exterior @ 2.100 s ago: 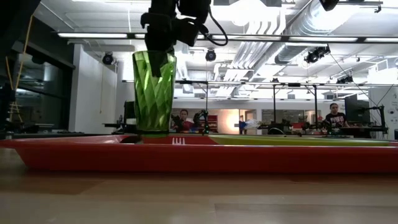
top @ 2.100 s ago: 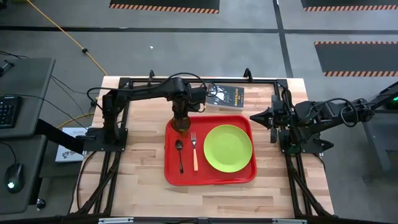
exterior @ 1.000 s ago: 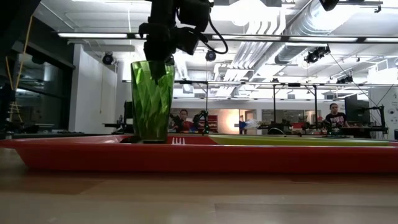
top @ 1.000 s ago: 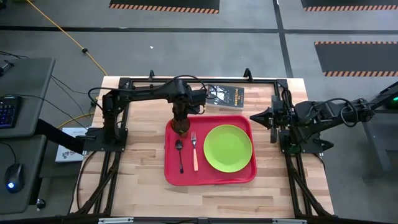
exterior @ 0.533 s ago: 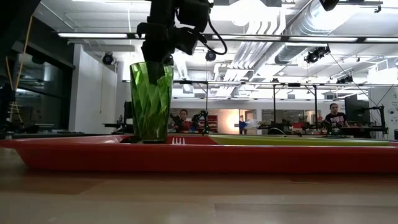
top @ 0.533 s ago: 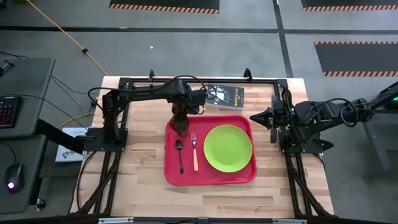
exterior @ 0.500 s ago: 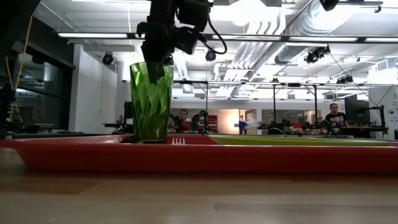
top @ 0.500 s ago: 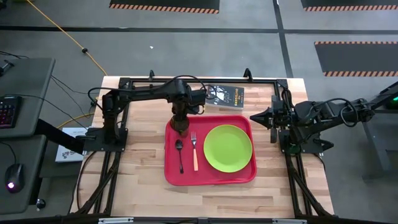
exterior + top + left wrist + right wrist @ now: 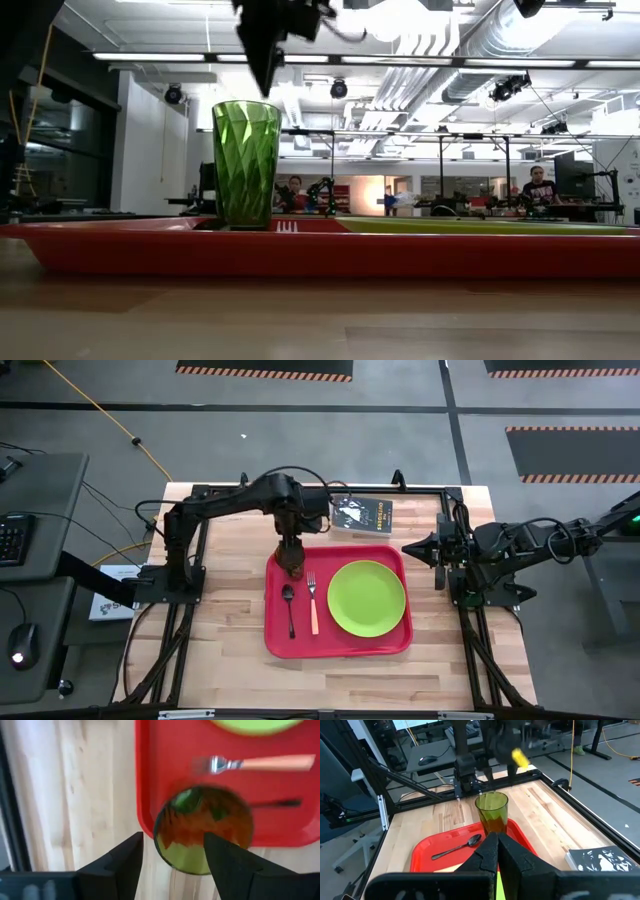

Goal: Pick and place plate/cup/fork/spoon on tray
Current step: Return to Home Position

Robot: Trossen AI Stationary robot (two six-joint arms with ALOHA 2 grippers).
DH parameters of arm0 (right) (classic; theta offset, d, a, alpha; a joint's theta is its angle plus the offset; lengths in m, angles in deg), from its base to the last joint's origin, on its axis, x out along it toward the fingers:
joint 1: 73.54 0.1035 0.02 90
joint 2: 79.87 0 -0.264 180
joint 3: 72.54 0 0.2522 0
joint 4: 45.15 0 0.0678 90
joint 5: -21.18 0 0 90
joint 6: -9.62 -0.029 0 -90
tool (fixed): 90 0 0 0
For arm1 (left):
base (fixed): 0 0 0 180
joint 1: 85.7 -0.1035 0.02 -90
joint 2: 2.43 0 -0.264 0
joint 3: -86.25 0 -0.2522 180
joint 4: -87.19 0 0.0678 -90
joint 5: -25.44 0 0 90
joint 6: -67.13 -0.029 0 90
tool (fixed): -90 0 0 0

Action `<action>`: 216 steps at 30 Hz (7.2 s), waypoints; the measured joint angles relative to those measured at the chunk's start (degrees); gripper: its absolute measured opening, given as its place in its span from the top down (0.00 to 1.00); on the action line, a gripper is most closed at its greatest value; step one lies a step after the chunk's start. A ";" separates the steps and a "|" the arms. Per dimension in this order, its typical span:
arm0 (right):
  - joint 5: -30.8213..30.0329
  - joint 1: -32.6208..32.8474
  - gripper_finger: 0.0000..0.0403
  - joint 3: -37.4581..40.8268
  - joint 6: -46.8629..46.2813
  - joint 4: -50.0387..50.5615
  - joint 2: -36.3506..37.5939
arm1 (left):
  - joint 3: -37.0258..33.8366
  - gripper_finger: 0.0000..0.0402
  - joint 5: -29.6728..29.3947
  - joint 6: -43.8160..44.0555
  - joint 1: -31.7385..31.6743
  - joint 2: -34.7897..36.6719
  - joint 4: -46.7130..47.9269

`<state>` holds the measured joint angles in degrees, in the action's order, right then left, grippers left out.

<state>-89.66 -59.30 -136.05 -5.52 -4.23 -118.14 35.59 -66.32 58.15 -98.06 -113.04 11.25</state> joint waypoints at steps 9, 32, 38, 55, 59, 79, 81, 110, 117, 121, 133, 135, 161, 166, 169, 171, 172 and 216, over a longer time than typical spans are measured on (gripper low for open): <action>0.00 0.00 1.00 0.00 -0.06 -0.06 0.01 | 9.11 0.53 3.16 9.96 0.45 7.12 -8.35; 0.00 0.01 1.00 0.00 -2.75 -0.51 0.00 | -62.27 0.90 -3.36 16.74 13.33 52.92 -105.31; 0.00 0.00 1.00 0.00 -2.49 -1.35 0.01 | -72.76 0.99 -5.87 19.07 13.14 55.78 -117.79; 0.00 0.01 1.00 0.00 -2.79 -1.33 0.00 | -73.12 1.00 -6.54 17.82 13.14 59.35 -114.41; 0.00 0.00 1.00 0.00 -2.79 -1.66 0.01 | -73.12 1.00 -6.52 18.37 13.14 60.33 -111.04; 0.00 0.00 1.00 0.00 -2.81 -1.75 0.03 | -97.17 1.00 -6.96 21.65 13.05 83.62 -113.99; 0.00 0.02 1.00 0.00 -3.12 -1.75 0.12 | -100.46 1.00 -6.63 22.97 13.05 86.44 -113.91; 4.52 0.04 1.00 -0.02 -13.30 -1.76 7.31 | -114.83 1.00 -13.62 26.33 13.03 109.59 -101.89; 6.17 0.04 1.00 -0.04 -3.21 -1.05 10.42 | -114.83 1.00 -13.63 26.35 13.03 109.46 -101.66; 8.06 -0.04 1.00 -0.04 -0.12 1.40 12.58 | -114.83 1.00 -13.64 26.37 13.03 109.46 -101.65; 13.57 -0.11 1.00 16.81 -1.37 -9.22 26.84 | -114.83 1.00 -13.64 26.37 13.03 110.25 -101.30; 12.11 -0.11 1.00 20.42 -1.40 -9.94 31.35 | -114.83 1.00 -13.64 26.37 13.03 110.25 -101.24; 13.83 -4.49 1.00 49.20 -3.15 -35.66 38.04 | -114.89 0.99 -13.66 26.37 13.07 110.38 -97.33; 15.21 -5.44 1.00 49.20 3.90 -34.30 38.02 | -114.89 0.99 -13.66 26.39 13.16 110.40 -97.39; 14.64 -6.15 1.00 49.20 6.27 -32.92 38.00 | -114.89 0.99 -13.66 26.39 13.16 110.40 -97.39; 13.40 -6.47 1.00 49.20 6.29 -32.74 38.00 | -114.89 0.99 -13.66 26.39 13.16 110.40 -97.39; 12.11 -6.51 1.00 49.20 5.59 -32.41 38.01 | -114.89 0.99 -13.66 26.39 13.16 110.40 -97.39; 11.23 -12.76 1.00 49.27 2.15 -29.73 37.89 | -114.92 0.99 -12.72 26.39 14.71 110.29 -93.10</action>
<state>-78.43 -72.06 -86.79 -3.38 -33.96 -80.26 -79.32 -79.04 84.54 -83.35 -2.75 -81.85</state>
